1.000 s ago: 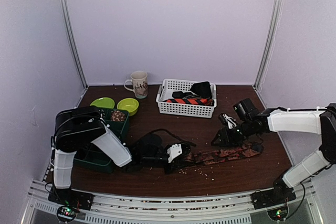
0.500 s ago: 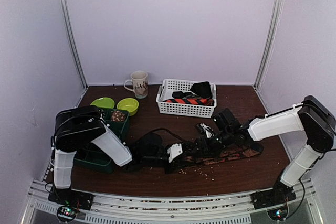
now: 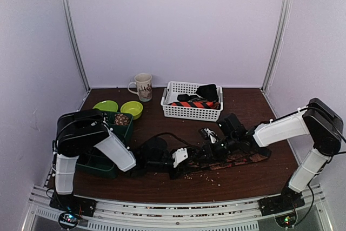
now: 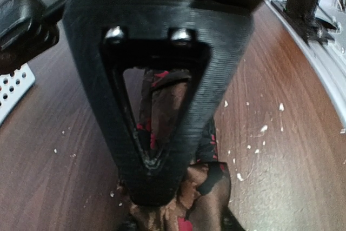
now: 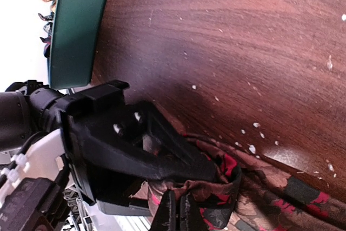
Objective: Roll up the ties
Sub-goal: Roll the tie at the center of the board.
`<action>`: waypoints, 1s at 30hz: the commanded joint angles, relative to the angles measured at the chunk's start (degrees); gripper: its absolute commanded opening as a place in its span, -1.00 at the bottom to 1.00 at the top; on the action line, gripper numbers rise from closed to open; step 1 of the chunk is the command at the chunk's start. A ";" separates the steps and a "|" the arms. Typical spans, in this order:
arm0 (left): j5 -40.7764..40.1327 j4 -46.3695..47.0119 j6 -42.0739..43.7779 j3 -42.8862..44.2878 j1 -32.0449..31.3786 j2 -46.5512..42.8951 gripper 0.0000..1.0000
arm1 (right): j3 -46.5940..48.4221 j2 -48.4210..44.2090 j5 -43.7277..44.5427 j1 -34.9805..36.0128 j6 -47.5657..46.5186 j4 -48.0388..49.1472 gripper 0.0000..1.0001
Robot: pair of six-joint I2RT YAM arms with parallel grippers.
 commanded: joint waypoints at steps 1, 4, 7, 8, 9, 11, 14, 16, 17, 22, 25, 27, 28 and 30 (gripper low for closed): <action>-0.36 -5.87 -1.84 -2.28 0.39 0.32 -0.04 | -3.25 1.59 3.21 -0.97 -2.23 -0.26 -1.00; -0.84 -4.18 -2.52 -3.05 0.39 -2.01 0.19 | -4.62 1.72 4.56 -2.06 -3.65 -0.60 -1.00; -1.18 -2.88 -3.11 -3.64 0.34 -4.20 0.30 | -5.72 1.43 6.65 -2.94 -5.58 -1.88 -1.00; -1.13 -2.56 -3.43 -3.64 0.34 -4.40 0.32 | -6.07 1.27 7.07 -3.24 -6.14 -2.12 -1.00; -1.03 -2.01 -4.12 -3.65 0.30 -4.39 0.34 | -6.52 1.05 7.45 -3.68 -6.63 -2.36 -1.00; -0.92 0.01 -6.20 -3.73 0.30 -3.34 0.38 | -7.25 0.50 8.18 -4.26 -7.46 -2.70 -1.00; -0.63 4.56 -11.00 -3.45 0.21 -0.75 0.39 | -7.91 -0.82 9.87 -4.33 -8.82 -3.66 -1.00; -0.51 7.66 -14.60 -2.58 0.08 1.23 0.40 | -8.57 -1.61 10.46 -4.35 -9.15 -3.46 -1.00; -0.57 9.28 -16.54 -2.06 -0.07 2.11 0.40 | -8.86 -1.98 10.59 -4.35 -9.23 -3.25 -1.00; -0.88 14.77 -23.69 0.88 -0.98 5.90 0.45 | -9.59 -2.57 11.06 -4.28 -9.19 -2.45 -1.00; -1.32 15.16 -25.85 2.18 -1.43 6.96 0.48 | -9.88 -2.48 11.30 -4.22 -9.32 -2.12 -1.00; -1.37 15.03 -26.99 3.25 -1.54 7.76 0.47 | -9.98 -2.36 11.35 -4.12 -9.36 -1.73 -1.00; -1.07 14.56 -27.50 4.48 -1.59 8.35 0.46 | -10.03 -2.35 11.35 -4.09 -9.37 -1.63 -1.00; -0.90 13.65 -27.96 6.17 -1.72 9.38 0.41 | -9.90 -2.22 11.43 -4.07 -9.39 -1.77 -1.00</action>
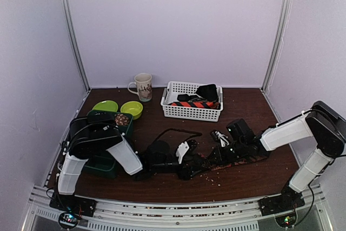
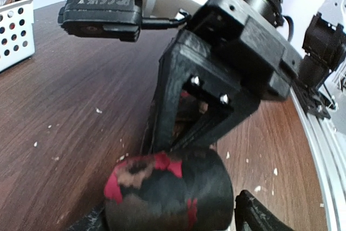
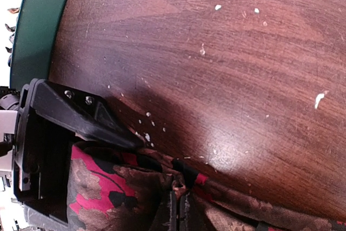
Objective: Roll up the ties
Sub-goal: Roll the tie at the center of the board.
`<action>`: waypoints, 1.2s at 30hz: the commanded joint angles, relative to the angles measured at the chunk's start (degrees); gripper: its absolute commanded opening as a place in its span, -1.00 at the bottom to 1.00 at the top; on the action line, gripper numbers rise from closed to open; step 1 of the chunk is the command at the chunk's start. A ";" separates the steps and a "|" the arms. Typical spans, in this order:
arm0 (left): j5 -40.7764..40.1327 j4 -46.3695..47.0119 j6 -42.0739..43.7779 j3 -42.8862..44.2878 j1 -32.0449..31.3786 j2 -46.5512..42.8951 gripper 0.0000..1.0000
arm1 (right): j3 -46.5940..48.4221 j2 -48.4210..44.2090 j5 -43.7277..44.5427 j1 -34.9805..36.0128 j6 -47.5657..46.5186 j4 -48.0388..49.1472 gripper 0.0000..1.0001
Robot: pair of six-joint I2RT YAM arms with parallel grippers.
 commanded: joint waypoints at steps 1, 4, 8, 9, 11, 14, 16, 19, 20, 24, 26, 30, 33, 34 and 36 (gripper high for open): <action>-0.06 0.97 -4.19 3.79 -0.58 3.00 0.38 | -1.70 0.40 3.07 0.34 -1.12 -3.72 -1.00; -0.42 -0.85 -3.19 4.94 -0.67 3.76 0.19 | -1.73 -0.23 3.46 0.39 -1.15 -3.78 -1.00; 0.09 -4.17 2.62 4.62 -1.03 3.38 -0.29 | -1.10 -0.80 3.06 0.35 -1.36 -4.30 -1.00; -0.28 -5.67 5.53 4.10 -1.43 2.71 -0.38 | -0.82 -0.92 2.58 0.22 -1.36 -4.67 -1.00; -1.11 -9.68 11.63 2.98 -2.37 1.11 -0.49 | -0.52 -1.78 1.22 -0.41 -1.03 -5.20 -0.83; -1.29 -17.17 18.65 2.16 -3.33 -0.38 -0.60 | -0.60 -4.82 -0.98 -1.90 0.28 -5.42 -0.48; -1.83 -21.05 22.34 2.13 -3.75 -0.91 -0.63 | -0.16 -7.38 -2.01 -2.69 0.98 -6.34 -0.30; -2.80 -25.74 25.56 2.98 -4.41 -1.54 -0.63 | 0.49 -9.77 -4.41 -2.88 2.99 -6.57 -0.09; -2.92 -26.82 26.09 3.34 -4.55 -1.67 -0.63 | 0.61 -10.16 -5.77 -2.88 4.03 -6.07 -0.03; -2.93 -29.09 26.74 4.33 -4.72 -1.80 -0.63 | -0.04 -10.94 -9.32 -2.59 7.39 -4.07 0.09; -2.81 -29.73 26.69 4.58 -4.71 -1.66 -0.62 | -0.48 -11.42 -9.60 -2.27 7.57 -4.79 0.12; -2.99 -30.06 26.24 4.63 -4.72 -1.62 -0.62 | -2.66 -12.82 -9.83 -1.66 7.50 -5.88 0.15; -4.63 -30.69 25.94 4.59 -4.67 -1.60 -0.62 | -3.78 -12.97 -8.66 -1.67 6.56 -6.70 0.15; -6.06 -31.32 25.75 4.54 -4.57 -1.68 -0.63 | -3.78 -12.65 -8.16 -1.77 6.39 -6.75 0.15; -7.85 -32.79 25.52 4.19 -3.99 -2.27 -0.65 | -3.71 -12.20 -7.64 -1.91 7.03 -5.73 0.14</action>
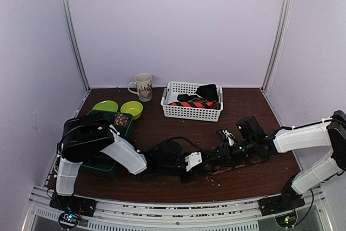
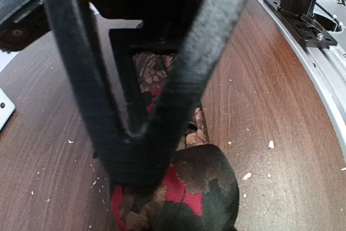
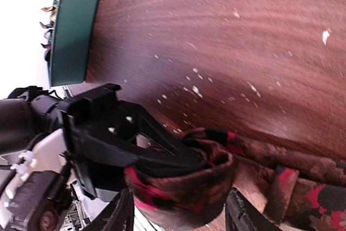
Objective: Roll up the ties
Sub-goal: Roll the tie at the center of the board.
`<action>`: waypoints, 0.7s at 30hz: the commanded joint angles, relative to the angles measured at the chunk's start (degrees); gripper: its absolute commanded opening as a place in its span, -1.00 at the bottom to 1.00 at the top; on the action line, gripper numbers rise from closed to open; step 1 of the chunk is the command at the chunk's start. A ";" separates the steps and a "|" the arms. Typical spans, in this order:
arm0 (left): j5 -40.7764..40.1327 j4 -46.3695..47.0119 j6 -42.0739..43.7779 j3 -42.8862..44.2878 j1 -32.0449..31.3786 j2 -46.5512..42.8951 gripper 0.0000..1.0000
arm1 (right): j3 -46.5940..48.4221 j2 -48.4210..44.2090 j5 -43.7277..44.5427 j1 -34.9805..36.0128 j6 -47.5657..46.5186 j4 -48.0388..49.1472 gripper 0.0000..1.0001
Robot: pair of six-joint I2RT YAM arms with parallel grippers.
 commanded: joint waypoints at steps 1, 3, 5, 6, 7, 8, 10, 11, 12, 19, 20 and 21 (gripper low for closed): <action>-4.91 -13.94 0.28 -2.18 0.69 0.88 -0.66 | -0.14 0.22 1.12 -0.16 0.92 0.74 0.15; -6.16 -15.45 -0.78 -3.44 2.34 -0.55 -0.68 | 1.32 0.76 1.87 -1.13 0.66 0.44 0.15; -6.56 -17.18 -2.29 -4.05 4.83 -2.01 -0.69 | 3.30 1.78 1.87 -2.57 0.40 0.30 0.14; -6.55 -18.20 -2.94 -4.12 5.90 -2.59 -0.70 | 4.47 2.24 1.64 -3.37 0.15 0.07 0.14; -6.34 -19.37 -3.18 -4.05 6.93 -3.10 -0.71 | 5.74 2.69 1.58 -3.96 -0.23 -0.45 0.13; -6.13 -20.56 -3.26 -3.93 7.46 -3.62 -0.71 | 6.95 3.03 1.58 -4.53 -0.62 -1.28 0.13; -6.72 -23.07 -2.85 -3.55 7.82 -4.39 -0.72 | 8.86 3.44 1.40 -5.08 -1.39 -3.00 0.13; -6.53 -23.95 -2.73 -3.52 7.83 -4.62 -0.72 | 9.48 3.46 1.40 -5.18 -1.80 -3.71 0.13; -6.17 -24.53 -2.71 -3.58 7.83 -4.91 -0.72 | 9.68 3.46 1.35 -5.20 -2.08 -4.16 0.13; -2.12 -23.08 2.08 -6.12 5.20 -5.87 -0.69 | 8.22 2.96 -1.19 -3.74 0.33 0.22 0.08; -1.26 -22.98 2.20 -6.11 5.19 -5.80 -0.69 | 8.58 3.28 -1.24 -2.95 0.62 0.58 0.07; -0.49 -22.69 2.32 -6.29 5.19 -5.87 -0.68 | 9.19 3.81 -1.39 -2.08 0.82 0.83 0.07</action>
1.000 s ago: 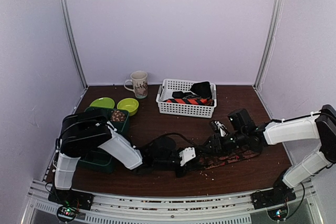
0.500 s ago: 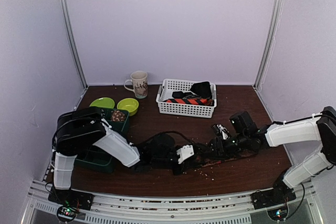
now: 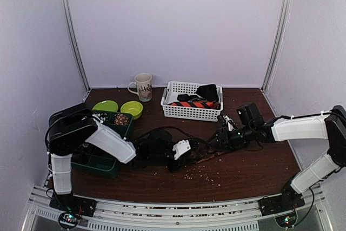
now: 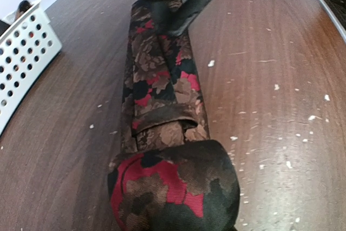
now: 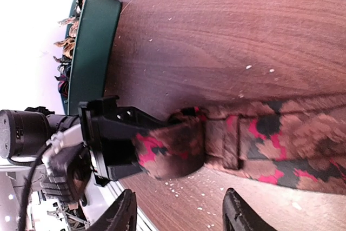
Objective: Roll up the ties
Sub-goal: Roll the tie at the center of the board.
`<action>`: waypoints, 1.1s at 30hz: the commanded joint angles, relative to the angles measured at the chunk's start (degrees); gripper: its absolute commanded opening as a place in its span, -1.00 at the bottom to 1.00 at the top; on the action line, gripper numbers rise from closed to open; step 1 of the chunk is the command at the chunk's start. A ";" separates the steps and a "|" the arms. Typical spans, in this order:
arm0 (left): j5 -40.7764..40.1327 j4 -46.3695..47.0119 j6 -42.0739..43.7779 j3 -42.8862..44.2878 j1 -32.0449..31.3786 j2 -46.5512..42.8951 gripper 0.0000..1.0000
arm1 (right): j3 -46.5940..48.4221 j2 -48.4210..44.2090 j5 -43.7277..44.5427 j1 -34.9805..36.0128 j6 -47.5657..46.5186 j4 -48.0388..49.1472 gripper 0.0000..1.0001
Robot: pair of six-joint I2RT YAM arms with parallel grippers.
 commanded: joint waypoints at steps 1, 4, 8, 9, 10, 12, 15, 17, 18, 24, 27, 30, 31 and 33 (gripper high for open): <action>3.60 -10.38 2.61 -2.72 -1.39 2.03 -0.69 | 1.16 1.19 -1.47 3.09 1.14 2.80 0.06; 4.72 -11.32 3.28 -2.39 -1.39 2.00 -0.68 | 2.60 4.10 -1.91 5.36 1.05 3.42 0.01; 7.18 -12.11 3.26 -2.28 -0.67 2.08 -0.68 | 3.36 6.75 -2.71 7.44 0.80 3.86 -0.04; 7.73 -12.26 3.29 -2.23 -0.48 2.06 -0.68 | 3.42 7.17 -2.78 7.77 0.72 3.97 -0.04; 7.96 -12.54 3.29 -2.15 -0.38 2.18 -0.69 | 3.45 7.56 -2.82 8.11 0.64 4.11 -0.04; 8.37 -13.19 3.76 -1.81 -0.25 2.25 -0.68 | 3.61 8.41 -2.72 8.44 0.49 4.49 -0.05; 9.24 -13.58 4.36 -1.43 -0.24 2.49 -0.68 | 4.50 10.22 -1.84 8.46 0.09 4.88 -0.07; 9.71 -13.70 4.60 -1.31 -0.26 2.74 -0.68 | 5.35 11.24 -0.86 8.47 -0.26 4.71 -0.09; 9.79 -13.83 4.68 -1.23 -0.26 2.82 -0.68 | 5.71 11.57 -0.24 8.48 -0.53 4.61 -0.10; 10.09 -14.29 5.08 -0.89 -0.20 3.28 -0.68 | 6.09 14.07 -0.83 8.48 0.22 6.59 -0.31; 9.86 -14.16 4.66 -0.87 0.20 3.29 -0.66 | 5.07 14.25 -1.67 8.47 -0.02 6.57 -0.56; 10.30 -13.93 4.36 -0.88 0.62 3.46 -0.65 | 3.49 13.36 -2.94 8.47 -0.44 6.57 -0.29; 10.42 -14.03 4.42 -0.75 0.59 3.46 -0.65 | 2.87 12.87 -3.18 8.47 -0.33 6.98 -0.17; 10.66 -14.13 4.52 -0.64 0.62 3.63 -0.65 | 2.25 11.83 -3.51 8.47 -0.16 7.58 -0.11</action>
